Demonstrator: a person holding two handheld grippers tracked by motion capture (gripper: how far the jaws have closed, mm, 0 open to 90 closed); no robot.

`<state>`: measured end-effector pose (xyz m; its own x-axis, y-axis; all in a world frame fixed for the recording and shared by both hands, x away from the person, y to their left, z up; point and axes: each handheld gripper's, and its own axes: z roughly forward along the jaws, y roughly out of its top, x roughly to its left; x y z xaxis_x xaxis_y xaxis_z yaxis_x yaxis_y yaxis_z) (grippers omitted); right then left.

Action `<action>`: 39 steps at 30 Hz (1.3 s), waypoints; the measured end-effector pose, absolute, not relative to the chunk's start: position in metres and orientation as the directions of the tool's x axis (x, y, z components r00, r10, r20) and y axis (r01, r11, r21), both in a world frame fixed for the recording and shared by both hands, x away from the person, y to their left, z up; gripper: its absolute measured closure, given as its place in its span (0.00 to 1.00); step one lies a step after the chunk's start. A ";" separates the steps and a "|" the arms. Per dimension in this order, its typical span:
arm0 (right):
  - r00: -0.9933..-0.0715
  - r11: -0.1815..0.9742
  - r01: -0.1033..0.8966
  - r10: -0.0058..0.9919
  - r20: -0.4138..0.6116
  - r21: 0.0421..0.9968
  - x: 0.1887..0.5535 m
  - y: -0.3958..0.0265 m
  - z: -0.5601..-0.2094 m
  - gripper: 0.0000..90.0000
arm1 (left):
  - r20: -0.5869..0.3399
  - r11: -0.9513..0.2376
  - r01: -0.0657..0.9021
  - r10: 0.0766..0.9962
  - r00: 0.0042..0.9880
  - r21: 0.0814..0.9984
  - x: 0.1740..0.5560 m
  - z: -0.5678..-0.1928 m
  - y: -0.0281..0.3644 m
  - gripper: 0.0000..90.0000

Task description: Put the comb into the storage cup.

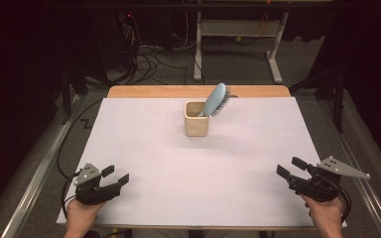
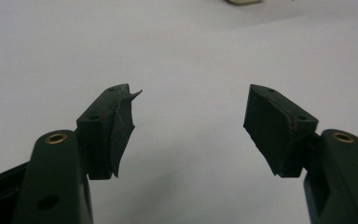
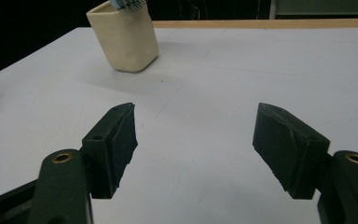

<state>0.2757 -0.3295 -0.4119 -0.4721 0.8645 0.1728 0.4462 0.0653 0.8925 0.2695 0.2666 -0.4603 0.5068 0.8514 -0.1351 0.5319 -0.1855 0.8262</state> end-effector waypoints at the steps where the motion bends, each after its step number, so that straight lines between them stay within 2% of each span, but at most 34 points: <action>1: -0.473 0.067 0.448 0.864 0.173 0.891 0.275 -0.329 -0.413 0.34 | -0.135 -0.186 0.532 0.851 0.507 0.826 0.269 -0.460 0.267 0.37; 39: -0.435 0.067 0.454 0.887 0.155 0.889 0.266 -0.327 -0.447 0.33 | -0.135 -0.184 0.528 0.851 0.508 0.829 0.268 -0.460 0.265 0.37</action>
